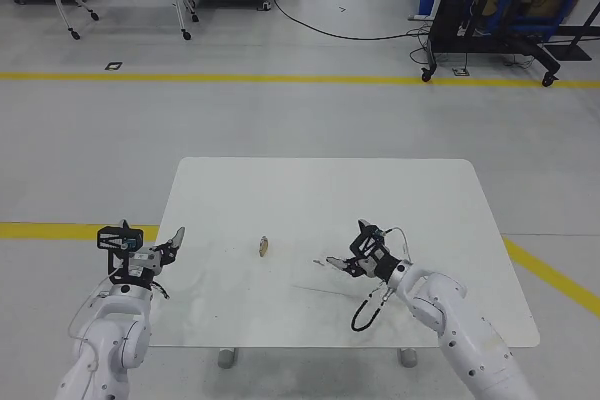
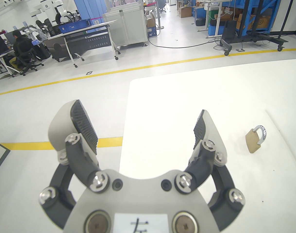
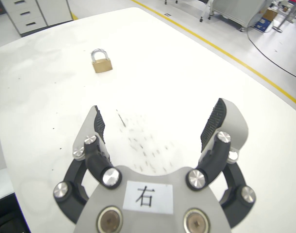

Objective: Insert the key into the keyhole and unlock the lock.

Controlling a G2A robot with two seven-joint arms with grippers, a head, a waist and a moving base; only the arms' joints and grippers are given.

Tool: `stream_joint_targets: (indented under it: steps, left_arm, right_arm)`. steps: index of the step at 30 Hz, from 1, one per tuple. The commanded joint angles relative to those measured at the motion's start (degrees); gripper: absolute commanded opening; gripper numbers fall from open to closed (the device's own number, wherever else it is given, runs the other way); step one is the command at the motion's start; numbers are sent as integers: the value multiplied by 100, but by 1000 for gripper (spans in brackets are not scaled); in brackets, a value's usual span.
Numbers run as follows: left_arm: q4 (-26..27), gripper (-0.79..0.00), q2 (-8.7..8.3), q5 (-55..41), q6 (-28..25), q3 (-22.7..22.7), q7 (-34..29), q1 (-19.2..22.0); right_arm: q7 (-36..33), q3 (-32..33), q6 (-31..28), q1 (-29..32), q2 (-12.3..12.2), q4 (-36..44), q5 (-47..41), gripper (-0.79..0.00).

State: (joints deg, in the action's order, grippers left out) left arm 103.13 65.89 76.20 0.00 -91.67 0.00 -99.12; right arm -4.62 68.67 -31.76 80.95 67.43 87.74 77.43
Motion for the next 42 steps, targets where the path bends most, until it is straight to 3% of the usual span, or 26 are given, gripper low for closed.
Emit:
stream_joint_targets:
  steps: [1, 3, 7, 9, 11, 16, 19, 23, 26, 36, 42]
  left_arm:
    - [0, 0, 0, 0, 0, 0, 0, 0]
    - [0, 0, 0, 0, 0, 0, 0, 0]
    - [0, 0, 0, 0, 0, 0, 0, 0]
    - [0, 0, 0, 0, 0, 0, 0, 0]
    - [0, 0, 0, 0, 0, 0, 0, 0]
    - [0, 0, 0, 0, 0, 0, 0, 0]
    - [0, 0, 0, 0, 0, 0, 0, 0]
    - [0, 0, 0, 0, 0, 0, 0, 0]
    - [0, 0, 0, 0, 0, 0, 0, 0]
    - [0, 0, 0, 0, 0, 0, 0, 0]
    - [0, 0, 0, 0, 0, 0, 0, 0]
  right_arm:
    - [-77, -154, -744, -257, -8, -164, 49, 0]
    - [-132, -261, -1501, -579, -18, -492, -19, 0]
    - [-562, -432, -1922, -1037, -11, -891, 51, 0]
    - [-997, -602, -1790, -1159, 10, -892, 258, -342]
    - [-1136, -721, -1823, -1258, 36, -937, 158, -449]
    - [-1542, -1018, -1825, -1596, 110, -1195, 19, -462]
    - [-1706, -1180, -1829, -1799, 161, -1405, -115, -557]
    - [-1923, -1426, -1802, -2038, 236, -1674, -220, -594]
    - [-2048, -1608, -1665, -2164, 296, -1788, -250, -785]
    - [-1690, -1587, -1470, -2049, 244, -1507, 32, -785]
    - [-669, -1339, -1273, -1645, 122, -1205, 424, -785]
